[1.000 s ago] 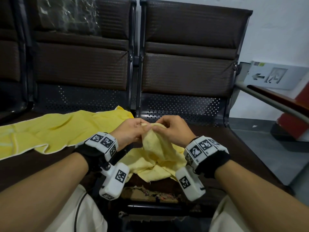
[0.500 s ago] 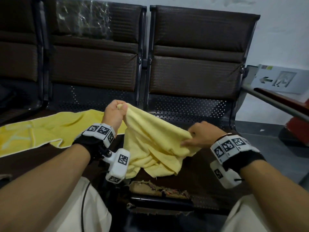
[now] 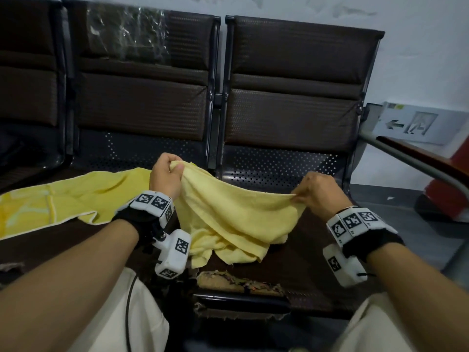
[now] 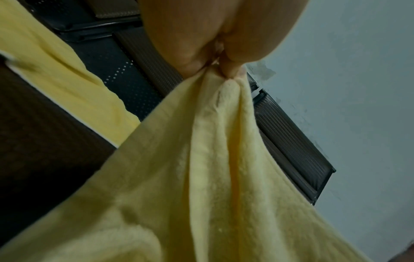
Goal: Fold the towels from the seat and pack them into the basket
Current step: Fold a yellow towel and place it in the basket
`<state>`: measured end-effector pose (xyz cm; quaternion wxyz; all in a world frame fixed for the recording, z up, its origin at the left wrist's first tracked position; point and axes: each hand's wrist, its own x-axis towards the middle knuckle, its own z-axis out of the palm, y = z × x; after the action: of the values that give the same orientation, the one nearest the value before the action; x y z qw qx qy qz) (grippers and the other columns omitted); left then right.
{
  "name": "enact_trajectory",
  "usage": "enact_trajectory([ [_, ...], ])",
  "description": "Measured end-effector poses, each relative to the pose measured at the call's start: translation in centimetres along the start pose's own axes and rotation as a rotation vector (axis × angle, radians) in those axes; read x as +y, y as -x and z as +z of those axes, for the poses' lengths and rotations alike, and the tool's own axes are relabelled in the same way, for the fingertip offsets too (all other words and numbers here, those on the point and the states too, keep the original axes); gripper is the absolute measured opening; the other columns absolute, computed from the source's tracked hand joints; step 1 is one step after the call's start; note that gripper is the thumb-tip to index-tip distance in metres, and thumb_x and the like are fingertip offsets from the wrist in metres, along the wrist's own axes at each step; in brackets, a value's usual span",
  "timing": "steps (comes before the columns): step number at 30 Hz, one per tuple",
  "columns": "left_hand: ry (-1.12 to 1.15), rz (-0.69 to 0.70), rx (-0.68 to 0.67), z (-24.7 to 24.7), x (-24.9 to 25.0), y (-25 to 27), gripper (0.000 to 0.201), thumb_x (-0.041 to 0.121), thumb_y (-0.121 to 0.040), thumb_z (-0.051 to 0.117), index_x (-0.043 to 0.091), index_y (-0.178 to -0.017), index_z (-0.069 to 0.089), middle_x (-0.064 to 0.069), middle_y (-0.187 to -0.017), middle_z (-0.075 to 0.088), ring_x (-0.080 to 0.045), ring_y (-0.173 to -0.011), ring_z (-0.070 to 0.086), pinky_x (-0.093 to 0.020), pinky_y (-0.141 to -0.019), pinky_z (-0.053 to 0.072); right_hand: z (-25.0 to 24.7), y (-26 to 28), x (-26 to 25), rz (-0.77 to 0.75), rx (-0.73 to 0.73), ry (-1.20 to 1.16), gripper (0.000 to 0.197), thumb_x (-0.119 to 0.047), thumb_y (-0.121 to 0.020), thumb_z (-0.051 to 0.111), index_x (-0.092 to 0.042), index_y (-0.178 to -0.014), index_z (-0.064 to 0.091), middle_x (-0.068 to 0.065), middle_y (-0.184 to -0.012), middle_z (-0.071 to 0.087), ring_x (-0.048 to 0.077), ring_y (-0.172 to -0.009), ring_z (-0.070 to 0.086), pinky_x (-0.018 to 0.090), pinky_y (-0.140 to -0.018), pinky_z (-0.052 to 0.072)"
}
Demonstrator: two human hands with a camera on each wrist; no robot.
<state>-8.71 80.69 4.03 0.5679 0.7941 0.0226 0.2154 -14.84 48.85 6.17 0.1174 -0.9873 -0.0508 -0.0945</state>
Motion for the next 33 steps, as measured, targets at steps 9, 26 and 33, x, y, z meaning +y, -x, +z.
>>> enact_trajectory([
  [9, -0.127, 0.033, 0.017, 0.5, -1.4, -0.7, 0.014, 0.01, -0.094, 0.049, 0.01, -0.1, 0.062, -0.006, -0.101, 0.063, -0.021, -0.092, 0.055, -0.03, -0.077, 0.042, 1.3, -0.9, -1.0, -0.104, -0.063, 0.214, 0.014, -0.038, -0.076, 0.074, -0.026, -0.083, 0.072, -0.01, -0.115, 0.05, 0.015, -0.11, 0.04, 0.031, -0.094, 0.033],
  [26, -0.023, 0.076, -0.362, -0.6, 6.9, 4.3, 0.01, 0.022, -0.095, 0.051, 0.019, -0.095, 0.06, -0.005, -0.096, 0.062, -0.025, -0.091, 0.06, -0.041, -0.081, 0.051, -5.2, 1.5, -2.1, 0.275, 0.494, -0.835, 0.009, -0.008, -0.08, 0.068, -0.008, -0.089, 0.072, 0.0, -0.078, 0.066, 0.012, -0.075, 0.059, 0.03, -0.075, 0.048],
  [33, 0.314, 0.001, -0.479, -3.4, 15.1, 6.9, 0.014, 0.015, -0.097, 0.049, 0.012, -0.093, 0.061, -0.013, -0.087, 0.062, -0.026, -0.077, 0.059, -0.037, -0.066, 0.049, -11.3, 4.6, -4.9, 0.263, 0.592, -0.793, 0.019, -0.02, -0.078, 0.074, -0.009, -0.093, 0.074, 0.008, -0.088, 0.07, 0.015, -0.083, 0.061, 0.03, -0.079, 0.049],
])
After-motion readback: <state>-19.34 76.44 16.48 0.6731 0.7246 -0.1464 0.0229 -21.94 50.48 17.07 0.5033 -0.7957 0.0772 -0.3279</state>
